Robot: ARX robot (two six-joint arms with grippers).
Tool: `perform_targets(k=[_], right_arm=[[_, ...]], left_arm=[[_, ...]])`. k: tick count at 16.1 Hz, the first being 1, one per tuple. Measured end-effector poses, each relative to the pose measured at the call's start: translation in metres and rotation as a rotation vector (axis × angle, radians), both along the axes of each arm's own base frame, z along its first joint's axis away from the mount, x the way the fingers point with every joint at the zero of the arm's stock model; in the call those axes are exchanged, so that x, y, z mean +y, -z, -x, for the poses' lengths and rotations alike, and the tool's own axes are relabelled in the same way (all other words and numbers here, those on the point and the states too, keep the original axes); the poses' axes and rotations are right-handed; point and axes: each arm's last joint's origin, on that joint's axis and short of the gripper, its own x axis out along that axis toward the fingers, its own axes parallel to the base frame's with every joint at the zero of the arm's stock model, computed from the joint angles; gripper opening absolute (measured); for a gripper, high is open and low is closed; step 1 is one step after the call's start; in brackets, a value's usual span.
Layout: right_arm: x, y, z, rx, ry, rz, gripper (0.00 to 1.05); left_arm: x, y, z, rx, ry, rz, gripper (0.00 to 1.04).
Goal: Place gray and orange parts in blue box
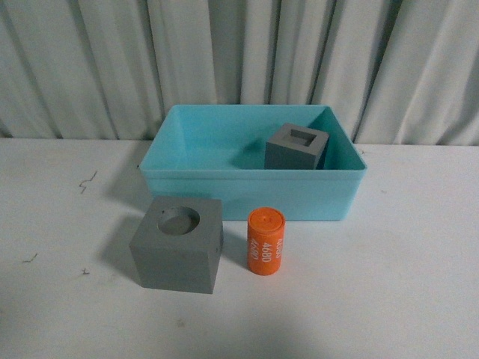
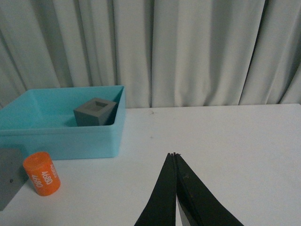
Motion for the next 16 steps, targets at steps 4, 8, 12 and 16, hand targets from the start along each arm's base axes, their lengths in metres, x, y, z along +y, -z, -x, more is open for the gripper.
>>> perform_targets(k=[4, 8, 12, 16], right_arm=[[0.000, -0.001, 0.000, -0.008, -0.001, 0.000, 0.02], [0.000, -0.001, 0.000, -0.008, -0.001, 0.000, 0.50], [0.000, -0.001, 0.000, -0.008, -0.001, 0.000, 1.00], [0.000, -0.001, 0.000, -0.009, -0.003, 0.000, 0.98]], left_arm=[[0.000, 0.000, 0.000, 0.000, 0.001, 0.000, 0.98], [0.000, 0.000, 0.000, 0.000, 0.001, 0.000, 0.98], [0.000, 0.000, 0.000, 0.000, 0.001, 0.000, 0.98], [-0.009, -0.008, -0.010, 0.571, 0.050, 0.092, 0.98]])
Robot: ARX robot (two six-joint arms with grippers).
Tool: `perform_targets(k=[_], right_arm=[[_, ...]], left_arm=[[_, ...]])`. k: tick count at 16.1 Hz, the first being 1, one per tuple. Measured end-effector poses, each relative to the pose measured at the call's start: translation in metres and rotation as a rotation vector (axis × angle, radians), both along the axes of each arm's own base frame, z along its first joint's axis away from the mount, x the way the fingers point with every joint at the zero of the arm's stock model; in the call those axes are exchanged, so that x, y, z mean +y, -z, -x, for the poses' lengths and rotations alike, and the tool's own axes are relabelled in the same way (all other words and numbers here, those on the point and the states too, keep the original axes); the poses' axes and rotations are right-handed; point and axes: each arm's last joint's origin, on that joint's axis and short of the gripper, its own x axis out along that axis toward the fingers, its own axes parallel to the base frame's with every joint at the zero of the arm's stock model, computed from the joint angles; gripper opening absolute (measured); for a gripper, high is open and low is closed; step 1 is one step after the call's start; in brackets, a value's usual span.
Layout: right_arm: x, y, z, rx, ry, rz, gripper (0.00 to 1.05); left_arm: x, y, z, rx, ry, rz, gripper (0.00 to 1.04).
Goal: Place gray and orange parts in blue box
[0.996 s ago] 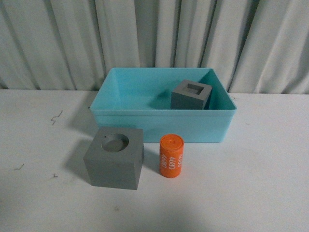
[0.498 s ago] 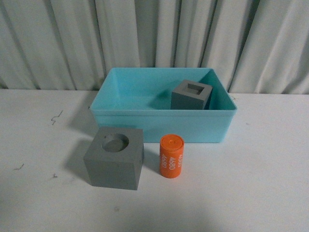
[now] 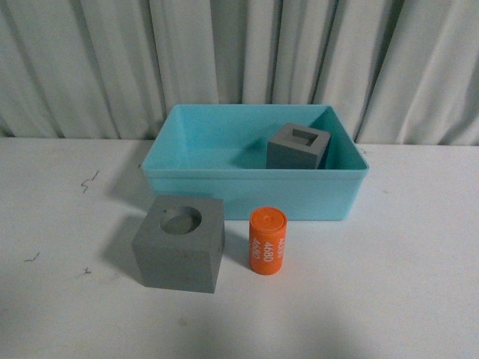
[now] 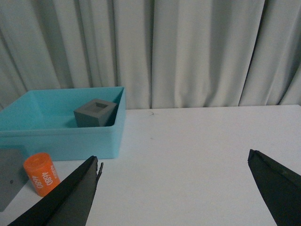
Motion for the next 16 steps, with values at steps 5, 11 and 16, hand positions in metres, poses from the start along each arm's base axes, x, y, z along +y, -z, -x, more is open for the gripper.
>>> perform_targets(k=[5, 11, 16], right_arm=[[0.000, 0.000, 0.000, 0.001, 0.002, 0.000, 0.98], [0.000, 0.000, 0.000, 0.001, 0.002, 0.000, 0.98], [0.000, 0.000, 0.000, 0.001, 0.002, 0.000, 0.98]], left_arm=[[-0.041, -0.008, -0.034, 0.043, 0.061, -0.004, 0.98], [-0.078, -0.022, -0.090, 0.020, 0.064, 0.027, 0.98], [-0.111, -0.009, -0.115, 0.059, 0.077, 0.009, 0.98]])
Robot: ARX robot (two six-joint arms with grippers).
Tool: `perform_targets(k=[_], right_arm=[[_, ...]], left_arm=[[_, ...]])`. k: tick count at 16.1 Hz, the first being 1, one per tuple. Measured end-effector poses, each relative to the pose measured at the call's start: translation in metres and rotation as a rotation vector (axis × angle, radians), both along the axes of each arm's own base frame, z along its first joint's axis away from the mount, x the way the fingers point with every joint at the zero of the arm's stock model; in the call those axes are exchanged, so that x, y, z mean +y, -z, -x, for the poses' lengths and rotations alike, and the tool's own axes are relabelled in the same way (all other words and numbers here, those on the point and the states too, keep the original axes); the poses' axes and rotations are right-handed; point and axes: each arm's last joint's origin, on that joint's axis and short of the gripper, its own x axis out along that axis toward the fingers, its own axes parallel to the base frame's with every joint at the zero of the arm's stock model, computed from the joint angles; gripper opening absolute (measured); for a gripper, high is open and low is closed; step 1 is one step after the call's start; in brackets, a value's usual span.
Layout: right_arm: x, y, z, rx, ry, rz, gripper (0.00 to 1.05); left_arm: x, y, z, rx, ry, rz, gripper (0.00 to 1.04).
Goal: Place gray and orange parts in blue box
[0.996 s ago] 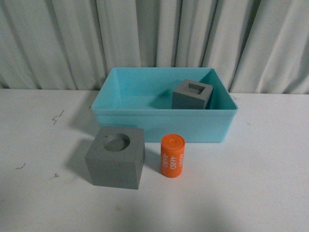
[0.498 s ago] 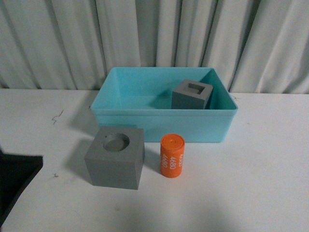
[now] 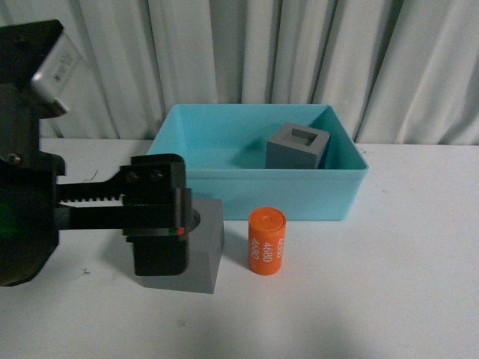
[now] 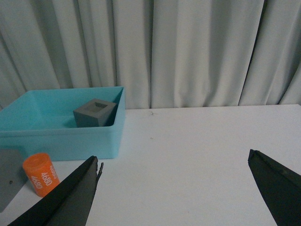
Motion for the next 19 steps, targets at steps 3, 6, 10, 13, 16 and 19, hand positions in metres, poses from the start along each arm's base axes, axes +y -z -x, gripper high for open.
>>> perform_targets(k=[3, 6, 10, 13, 16, 19], right_arm=[[0.000, 0.000, 0.000, 0.000, 0.000, 0.000, 0.98], [0.000, 0.000, 0.000, 0.000, 0.000, 0.000, 0.98], [0.000, 0.000, 0.000, 0.000, 0.000, 0.000, 0.98], [0.000, 0.000, 0.000, 0.000, 0.000, 0.000, 0.98], [0.000, 0.000, 0.000, 0.000, 0.000, 0.000, 0.98], [0.000, 0.000, 0.000, 0.000, 0.000, 0.000, 0.98]], left_arm=[[-0.015, 0.003, -0.013, -0.004, 0.011, -0.010, 0.98], [-0.024, 0.011, -0.025, -0.017, 0.011, -0.039, 0.98], [-0.032, 0.026, -0.045, -0.049, 0.048, -0.137, 0.98], [-0.028, 0.025, -0.067, -0.093, 0.049, -0.178, 0.98], [-0.021, 0.037, -0.077, -0.079, 0.073, -0.216, 0.98], [-0.017, 0.044, -0.085, -0.073, 0.092, -0.240, 0.98]])
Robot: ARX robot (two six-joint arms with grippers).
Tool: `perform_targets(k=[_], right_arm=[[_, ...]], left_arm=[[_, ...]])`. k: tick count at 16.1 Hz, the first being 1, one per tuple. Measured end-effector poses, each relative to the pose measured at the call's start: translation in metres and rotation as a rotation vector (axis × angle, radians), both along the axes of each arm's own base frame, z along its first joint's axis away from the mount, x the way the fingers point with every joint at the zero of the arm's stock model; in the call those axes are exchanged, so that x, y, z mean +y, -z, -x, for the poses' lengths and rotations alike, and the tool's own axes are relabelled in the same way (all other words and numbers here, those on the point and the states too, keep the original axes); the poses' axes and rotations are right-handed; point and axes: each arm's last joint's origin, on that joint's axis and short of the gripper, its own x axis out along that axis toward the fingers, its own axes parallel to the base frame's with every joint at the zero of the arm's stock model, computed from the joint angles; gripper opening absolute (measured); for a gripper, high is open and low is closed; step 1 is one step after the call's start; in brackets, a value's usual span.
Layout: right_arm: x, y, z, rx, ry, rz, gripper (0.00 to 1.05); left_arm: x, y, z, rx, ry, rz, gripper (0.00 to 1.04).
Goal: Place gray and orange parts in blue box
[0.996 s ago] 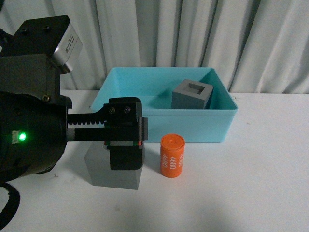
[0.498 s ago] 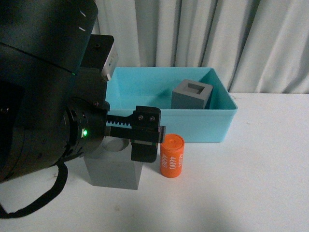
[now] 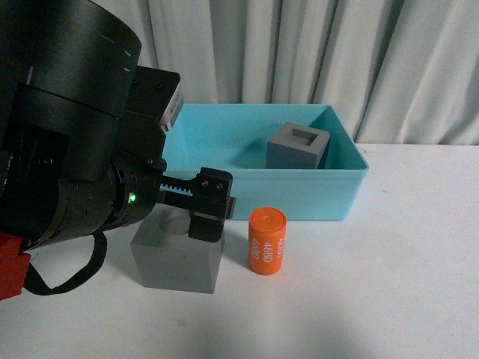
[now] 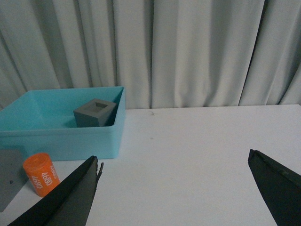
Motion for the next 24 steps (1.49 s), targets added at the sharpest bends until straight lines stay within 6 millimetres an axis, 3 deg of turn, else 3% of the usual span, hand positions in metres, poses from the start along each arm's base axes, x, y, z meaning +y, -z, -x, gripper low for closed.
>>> perform_targets(k=[12, 24], right_arm=[[0.000, 0.000, 0.000, 0.000, 0.000, 0.000, 0.98], [0.000, 0.000, 0.000, 0.000, 0.000, 0.000, 0.98]], left_arm=[[0.014, 0.024, -0.025, 0.014, 0.009, -0.092, 0.98], [0.025, 0.037, -0.025, 0.045, 0.051, -0.128, 0.98]])
